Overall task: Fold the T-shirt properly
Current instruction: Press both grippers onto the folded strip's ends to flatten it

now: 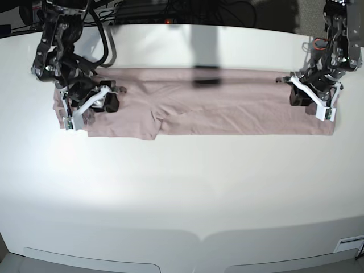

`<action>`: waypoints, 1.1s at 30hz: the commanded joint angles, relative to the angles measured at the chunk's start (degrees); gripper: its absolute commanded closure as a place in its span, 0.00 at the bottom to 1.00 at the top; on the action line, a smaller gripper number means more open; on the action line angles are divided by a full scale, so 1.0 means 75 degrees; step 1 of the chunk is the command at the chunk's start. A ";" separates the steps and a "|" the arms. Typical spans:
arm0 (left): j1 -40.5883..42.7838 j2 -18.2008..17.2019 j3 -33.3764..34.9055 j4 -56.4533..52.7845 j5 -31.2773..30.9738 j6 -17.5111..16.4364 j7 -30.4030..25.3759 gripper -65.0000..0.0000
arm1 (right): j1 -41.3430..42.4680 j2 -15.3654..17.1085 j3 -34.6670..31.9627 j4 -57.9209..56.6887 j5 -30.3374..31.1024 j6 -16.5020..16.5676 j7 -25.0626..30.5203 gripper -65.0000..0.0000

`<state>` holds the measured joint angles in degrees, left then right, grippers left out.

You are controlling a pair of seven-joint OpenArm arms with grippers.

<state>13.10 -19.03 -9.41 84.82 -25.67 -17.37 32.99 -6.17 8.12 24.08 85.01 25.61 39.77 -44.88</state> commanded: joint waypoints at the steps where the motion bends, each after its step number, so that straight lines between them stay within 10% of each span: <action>1: -0.0128 -0.0090 -0.0047 -0.0187 0.0105 0.0085 0.0163 0.75 | 0.0175 0.0055 0.0029 0.0000 -0.0017 0.0031 0.0070 0.63; 14: -0.1862 -0.0090 -0.0047 -0.2763 0.0102 -0.0516 0.0221 0.75 | 0.1387 0.0061 0.0029 -0.1204 -0.0481 0.0031 0.0187 0.63; 33: -0.2282 -0.0096 -0.0041 -0.2891 0.0090 -0.0691 0.0233 0.75 | 0.2684 0.0108 0.0029 -0.2535 -0.0731 0.0031 0.0434 0.63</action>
<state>-4.40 -19.20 -9.80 63.59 -27.46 -23.99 31.24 12.84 8.27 24.29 65.34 19.88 39.75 -42.24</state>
